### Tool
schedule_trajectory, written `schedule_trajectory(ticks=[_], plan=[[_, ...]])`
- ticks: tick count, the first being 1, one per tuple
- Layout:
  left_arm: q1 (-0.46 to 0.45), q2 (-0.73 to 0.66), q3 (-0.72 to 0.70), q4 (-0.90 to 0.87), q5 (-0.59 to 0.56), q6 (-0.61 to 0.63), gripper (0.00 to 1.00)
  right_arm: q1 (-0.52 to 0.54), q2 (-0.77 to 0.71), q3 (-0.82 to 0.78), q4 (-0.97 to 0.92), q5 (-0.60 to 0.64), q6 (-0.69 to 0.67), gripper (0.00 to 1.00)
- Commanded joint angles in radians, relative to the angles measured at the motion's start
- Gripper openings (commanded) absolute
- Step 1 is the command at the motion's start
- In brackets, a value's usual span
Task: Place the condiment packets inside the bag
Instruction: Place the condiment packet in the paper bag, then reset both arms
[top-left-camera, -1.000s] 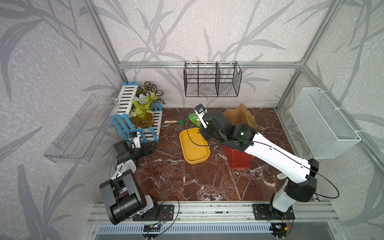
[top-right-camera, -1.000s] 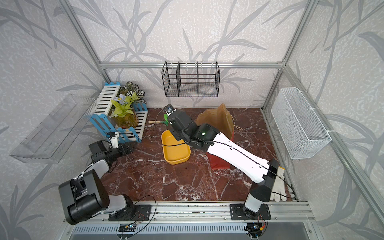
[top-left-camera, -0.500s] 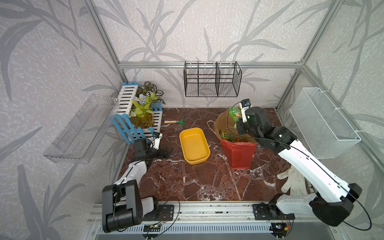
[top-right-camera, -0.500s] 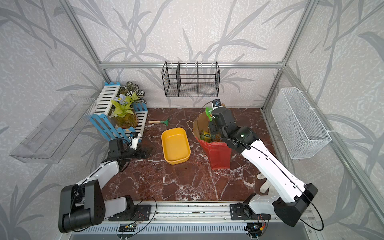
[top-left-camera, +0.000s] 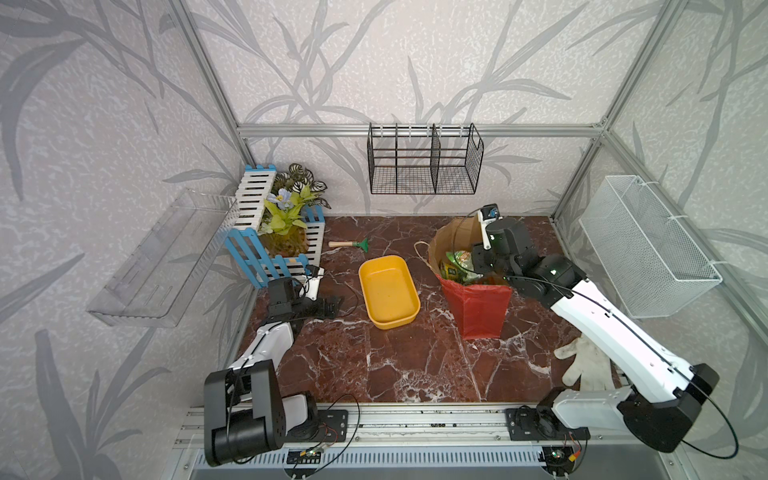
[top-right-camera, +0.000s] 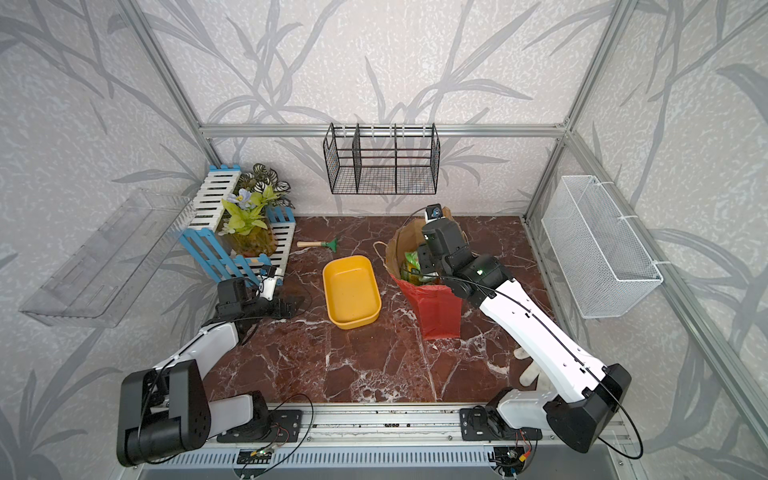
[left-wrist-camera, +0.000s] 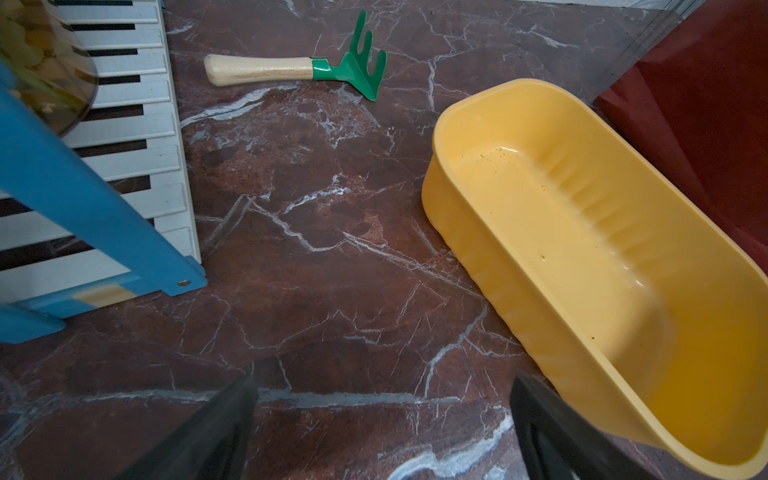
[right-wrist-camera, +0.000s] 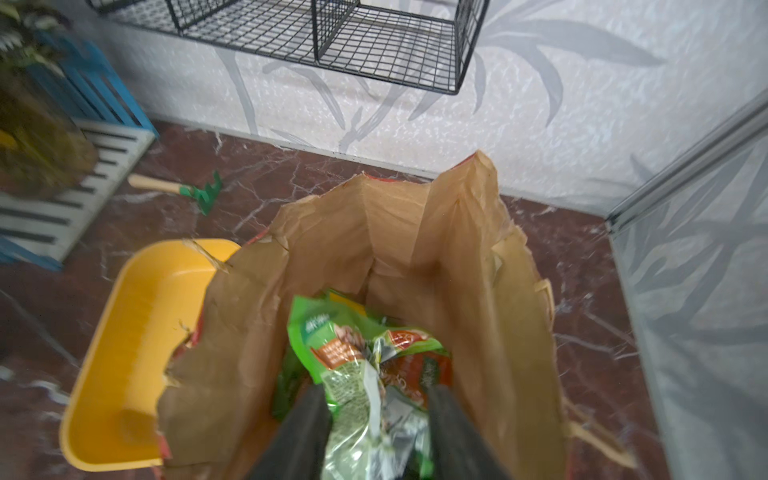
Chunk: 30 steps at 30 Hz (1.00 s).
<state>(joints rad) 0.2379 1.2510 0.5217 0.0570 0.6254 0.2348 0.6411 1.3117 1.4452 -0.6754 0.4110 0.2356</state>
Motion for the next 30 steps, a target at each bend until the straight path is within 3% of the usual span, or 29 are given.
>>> schedule_trajectory(ticks=[1,6,12,17,20,25,30], plan=[[0.012,-0.005,0.0,-0.004,-0.009,-0.002,1.0,-0.005,-0.009,0.053,-0.007,0.022,0.018,0.59],[0.024,-0.022,-0.008,0.021,-0.024,-0.022,1.0,-0.004,-0.056,0.07,-0.025,0.044,0.02,0.68],[0.024,-0.04,-0.021,0.06,-0.075,-0.05,1.0,-0.039,-0.167,-0.003,-0.019,0.084,0.033,0.88],[0.015,-0.065,-0.059,0.184,-0.171,-0.123,1.0,-0.212,-0.292,-0.165,-0.01,0.079,0.113,1.0],[0.0,-0.063,-0.081,0.284,-0.229,-0.18,1.0,-0.326,-0.348,-0.278,0.012,0.138,0.158,0.99],[-0.028,-0.039,-0.149,0.506,-0.322,-0.236,1.0,-0.501,-0.456,-0.563,0.235,0.161,0.17,0.99],[-0.07,0.042,-0.163,0.641,-0.378,-0.276,1.0,-0.55,-0.476,-0.85,0.605,0.259,0.119,0.99]])
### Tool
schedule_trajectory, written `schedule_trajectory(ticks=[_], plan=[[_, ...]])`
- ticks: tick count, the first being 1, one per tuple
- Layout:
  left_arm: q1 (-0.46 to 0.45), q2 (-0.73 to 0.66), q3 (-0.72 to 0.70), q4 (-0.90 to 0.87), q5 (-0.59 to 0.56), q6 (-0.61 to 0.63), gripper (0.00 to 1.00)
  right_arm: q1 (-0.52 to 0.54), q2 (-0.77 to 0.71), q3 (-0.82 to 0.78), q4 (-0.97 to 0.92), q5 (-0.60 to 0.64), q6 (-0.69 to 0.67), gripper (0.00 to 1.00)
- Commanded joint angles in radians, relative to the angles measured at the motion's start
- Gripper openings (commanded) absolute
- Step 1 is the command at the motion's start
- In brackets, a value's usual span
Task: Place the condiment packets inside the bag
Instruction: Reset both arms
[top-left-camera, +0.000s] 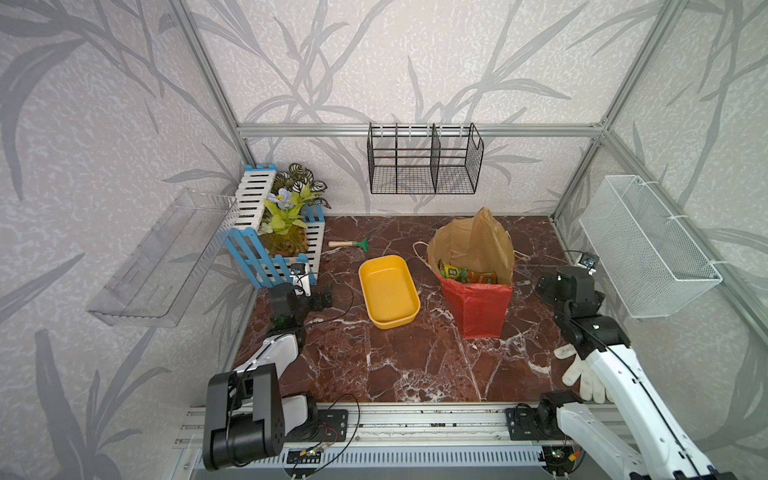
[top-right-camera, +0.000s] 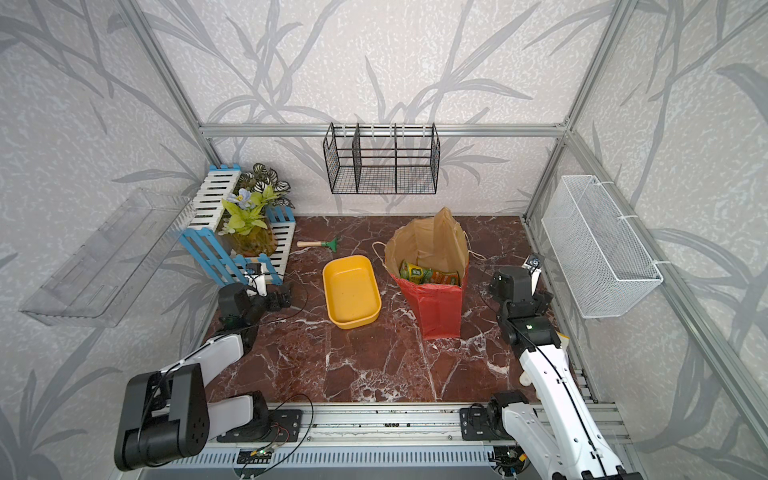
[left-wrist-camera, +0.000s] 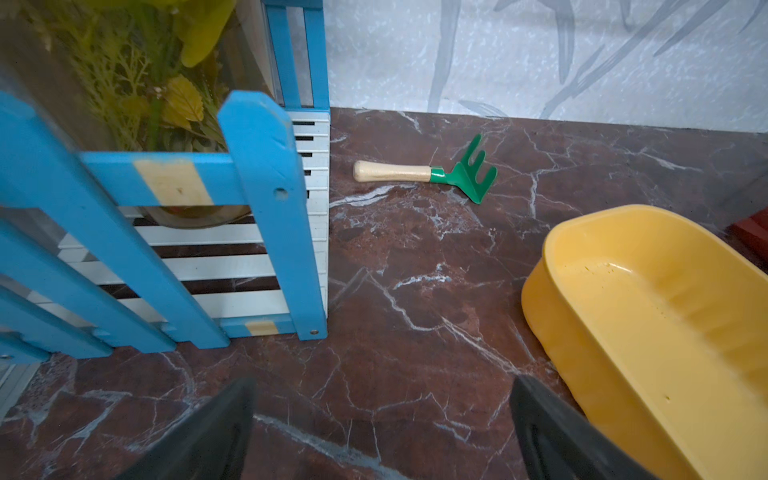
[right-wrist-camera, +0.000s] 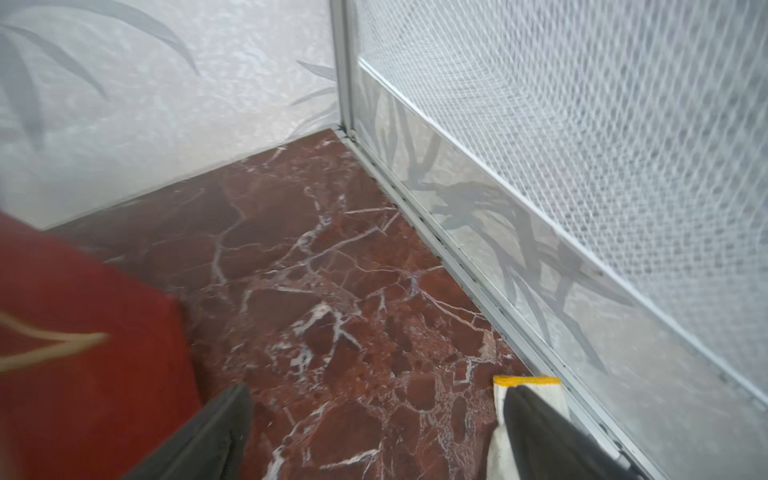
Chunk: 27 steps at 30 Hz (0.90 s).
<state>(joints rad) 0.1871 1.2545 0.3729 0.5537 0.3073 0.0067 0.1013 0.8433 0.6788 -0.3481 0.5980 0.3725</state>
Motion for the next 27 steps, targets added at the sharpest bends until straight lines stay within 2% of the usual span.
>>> schedule_trajectory(ticks=[1,3,6,10,12,19,23,27], plan=[[-0.03,0.055,-0.021,0.177,-0.071,-0.054,1.0,-0.017,0.006,-0.144,0.343,0.09,-0.025,0.99],[-0.056,0.077,-0.03,0.225,-0.097,-0.055,1.0,-0.043,0.035,-0.197,0.451,0.107,-0.027,0.99],[-0.089,0.071,-0.061,0.283,-0.138,-0.044,1.0,-0.078,0.118,-0.24,0.519,0.084,-0.017,0.99],[-0.121,0.057,-0.124,0.455,-0.179,-0.033,1.0,-0.08,0.224,-0.368,0.808,0.046,-0.082,0.99],[-0.138,0.077,-0.121,0.475,-0.208,-0.015,1.0,-0.08,0.286,-0.419,0.957,0.022,-0.133,0.99],[-0.157,0.275,-0.232,0.885,-0.293,-0.008,1.0,-0.083,0.371,-0.445,1.154,-0.145,-0.227,0.99],[-0.18,0.247,-0.239,0.854,-0.355,-0.006,1.0,-0.083,0.405,-0.452,1.221,-0.229,-0.244,0.99],[-0.194,0.249,-0.251,0.881,-0.38,0.003,1.0,-0.081,0.527,-0.495,1.425,-0.285,-0.257,0.99]])
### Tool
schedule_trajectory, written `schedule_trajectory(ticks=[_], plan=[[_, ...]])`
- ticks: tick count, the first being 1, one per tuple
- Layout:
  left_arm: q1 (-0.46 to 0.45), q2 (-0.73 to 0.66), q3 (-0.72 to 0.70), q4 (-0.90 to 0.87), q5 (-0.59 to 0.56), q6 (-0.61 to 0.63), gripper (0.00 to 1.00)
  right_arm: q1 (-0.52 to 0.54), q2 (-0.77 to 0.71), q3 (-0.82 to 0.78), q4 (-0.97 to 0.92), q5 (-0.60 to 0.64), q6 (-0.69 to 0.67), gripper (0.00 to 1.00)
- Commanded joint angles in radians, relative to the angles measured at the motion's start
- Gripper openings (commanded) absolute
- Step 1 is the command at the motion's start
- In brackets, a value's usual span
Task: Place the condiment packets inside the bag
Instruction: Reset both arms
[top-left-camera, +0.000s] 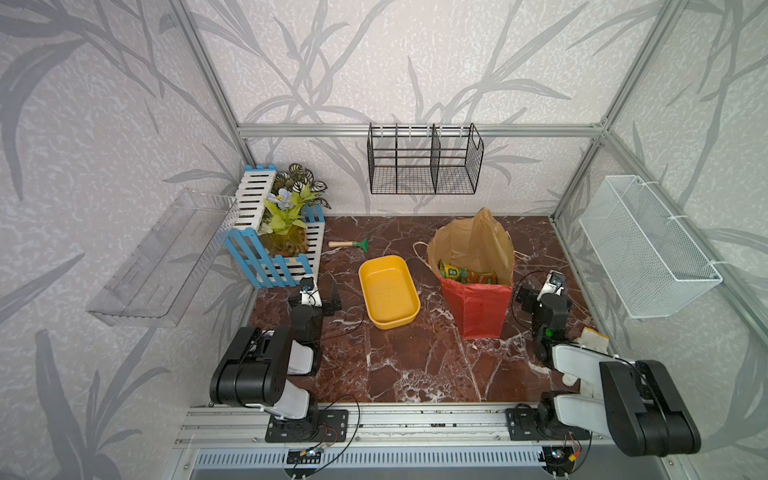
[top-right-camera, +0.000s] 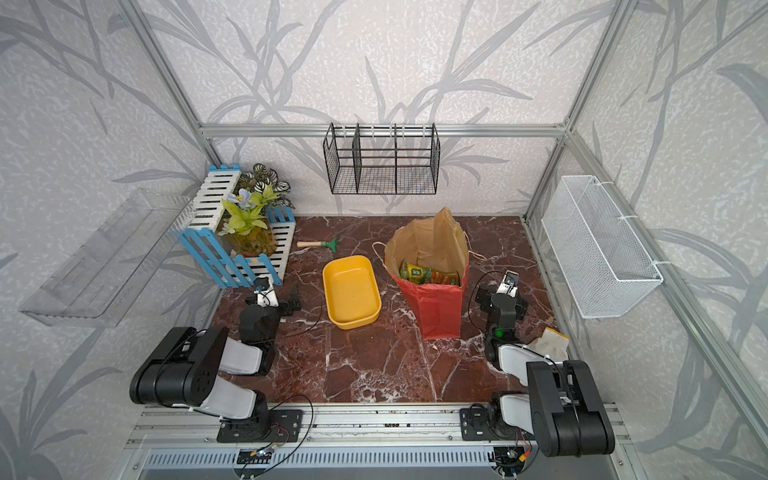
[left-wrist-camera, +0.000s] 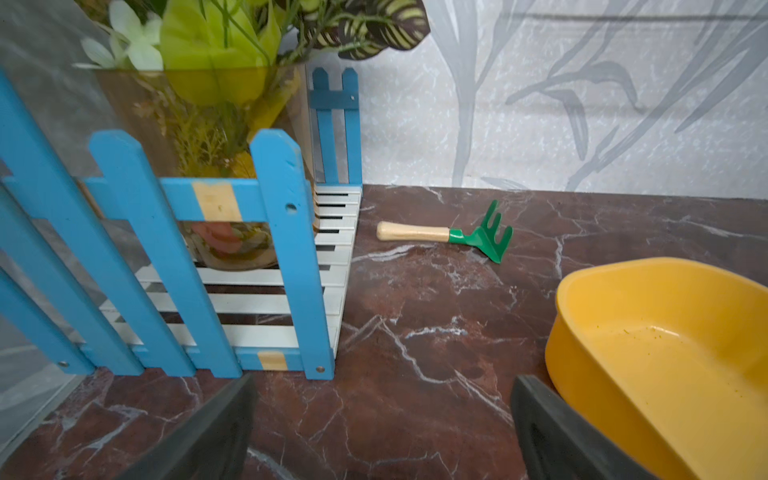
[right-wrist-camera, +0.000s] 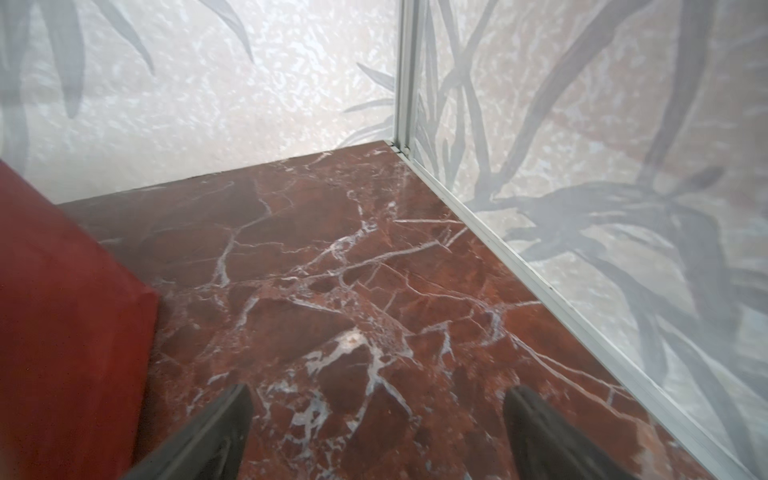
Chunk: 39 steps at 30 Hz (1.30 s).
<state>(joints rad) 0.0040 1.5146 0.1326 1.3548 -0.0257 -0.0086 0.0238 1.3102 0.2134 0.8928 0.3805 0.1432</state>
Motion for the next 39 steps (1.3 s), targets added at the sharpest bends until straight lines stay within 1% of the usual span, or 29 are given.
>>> schedule_trajectory(ticks=[1,2,4,5,6,7,8,10,13,15,39], plan=[[-0.012,-0.009,-0.009,0.085,-0.045,0.019,1.0,-0.002,0.096,-0.03,0.217,-0.083,-0.034,0.99],[-0.013,-0.01,0.001,0.067,-0.044,0.019,1.0,0.001,0.126,-0.026,0.242,-0.101,-0.046,0.99],[-0.012,-0.001,0.048,-0.003,-0.06,0.013,1.0,0.007,0.166,-0.003,0.223,-0.139,-0.071,0.99],[-0.012,0.003,0.098,-0.068,-0.064,0.012,1.0,0.01,0.193,0.012,0.231,-0.139,-0.074,0.99],[-0.012,0.003,0.114,-0.149,-0.064,0.013,1.0,0.01,0.222,0.024,0.246,-0.132,-0.074,0.99],[-0.012,0.011,0.107,-0.118,-0.05,0.02,1.0,0.01,0.237,0.044,0.22,-0.123,-0.072,0.99],[-0.012,0.015,0.108,-0.107,-0.05,0.022,1.0,0.01,0.236,0.078,0.156,-0.118,-0.066,0.99],[-0.012,0.006,0.113,-0.138,-0.047,0.02,1.0,0.004,0.213,0.177,-0.073,-0.095,-0.041,0.99],[-0.012,0.004,0.112,-0.138,-0.047,0.02,1.0,-0.001,0.231,0.173,-0.024,-0.088,-0.034,0.99],[-0.012,0.007,0.11,-0.127,-0.048,0.021,1.0,-0.001,0.217,0.183,-0.063,-0.094,-0.032,0.99],[-0.012,0.006,0.11,-0.128,-0.048,0.021,1.0,-0.001,0.218,0.178,-0.052,-0.094,-0.036,0.99]])
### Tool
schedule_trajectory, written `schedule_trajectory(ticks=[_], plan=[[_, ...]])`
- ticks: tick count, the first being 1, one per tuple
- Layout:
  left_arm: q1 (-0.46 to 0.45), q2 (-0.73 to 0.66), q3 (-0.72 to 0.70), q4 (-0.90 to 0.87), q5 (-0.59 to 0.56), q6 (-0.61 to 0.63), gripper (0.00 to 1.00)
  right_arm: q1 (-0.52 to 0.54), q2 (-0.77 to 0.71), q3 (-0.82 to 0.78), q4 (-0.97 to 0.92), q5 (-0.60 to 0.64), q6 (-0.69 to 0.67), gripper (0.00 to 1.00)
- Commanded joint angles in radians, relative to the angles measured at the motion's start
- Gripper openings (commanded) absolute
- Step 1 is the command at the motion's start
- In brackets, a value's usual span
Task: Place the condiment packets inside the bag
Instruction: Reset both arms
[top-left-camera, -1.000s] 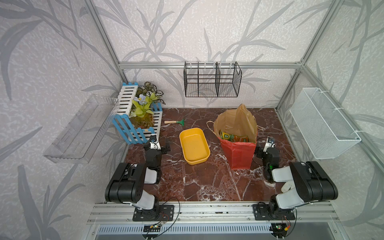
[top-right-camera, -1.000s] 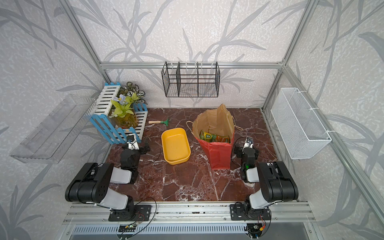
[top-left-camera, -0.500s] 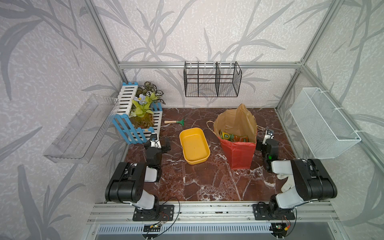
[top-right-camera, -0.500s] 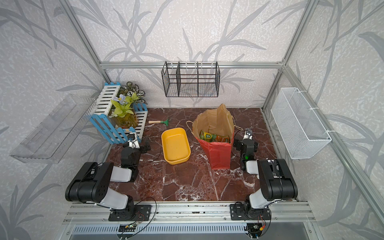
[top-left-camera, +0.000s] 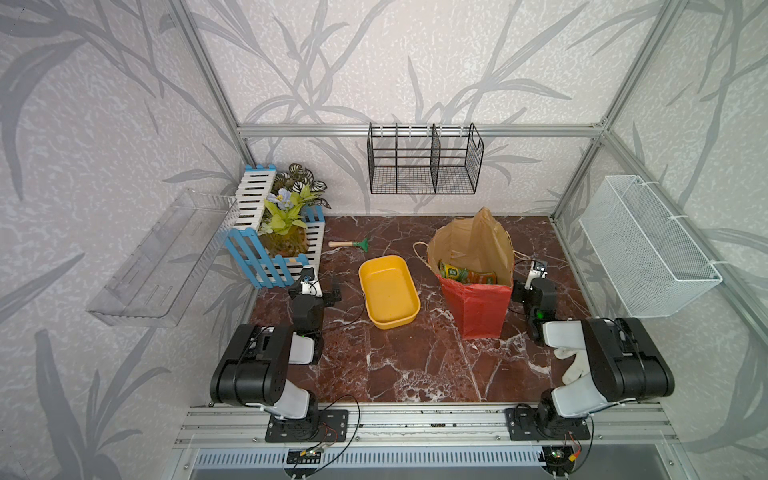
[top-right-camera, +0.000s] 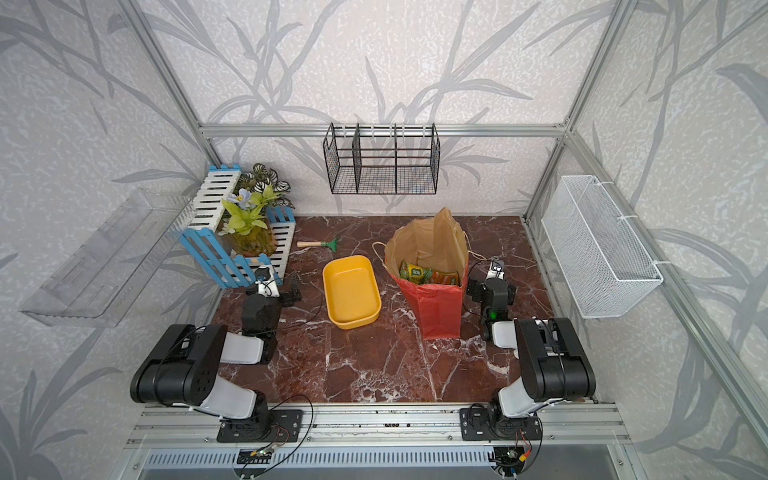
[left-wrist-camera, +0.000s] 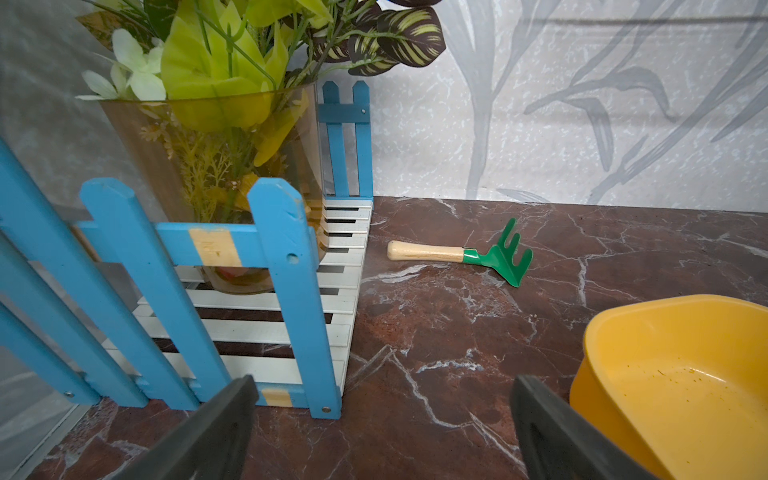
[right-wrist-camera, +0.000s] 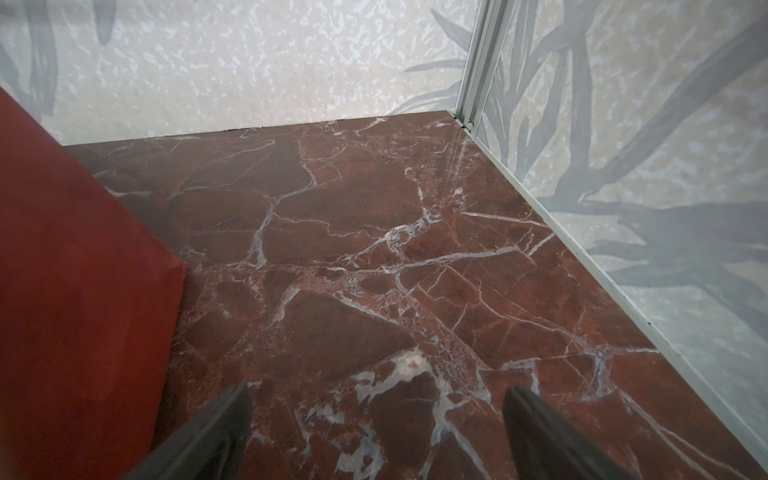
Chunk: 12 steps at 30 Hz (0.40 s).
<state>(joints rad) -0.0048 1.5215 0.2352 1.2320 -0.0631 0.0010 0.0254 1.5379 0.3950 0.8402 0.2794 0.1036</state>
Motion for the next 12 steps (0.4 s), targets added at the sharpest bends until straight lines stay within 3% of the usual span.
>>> schedule_trajectory(ticks=[1,12], plan=[[-0.003,-0.001,0.006,-0.006,-0.011,0.011,1.0,-0.002,-0.01,-0.003,0.0,0.007,0.005,0.99],[-0.003,-0.002,0.005,-0.002,-0.009,0.011,1.0,-0.002,-0.01,-0.004,0.0,0.007,0.005,0.99]])
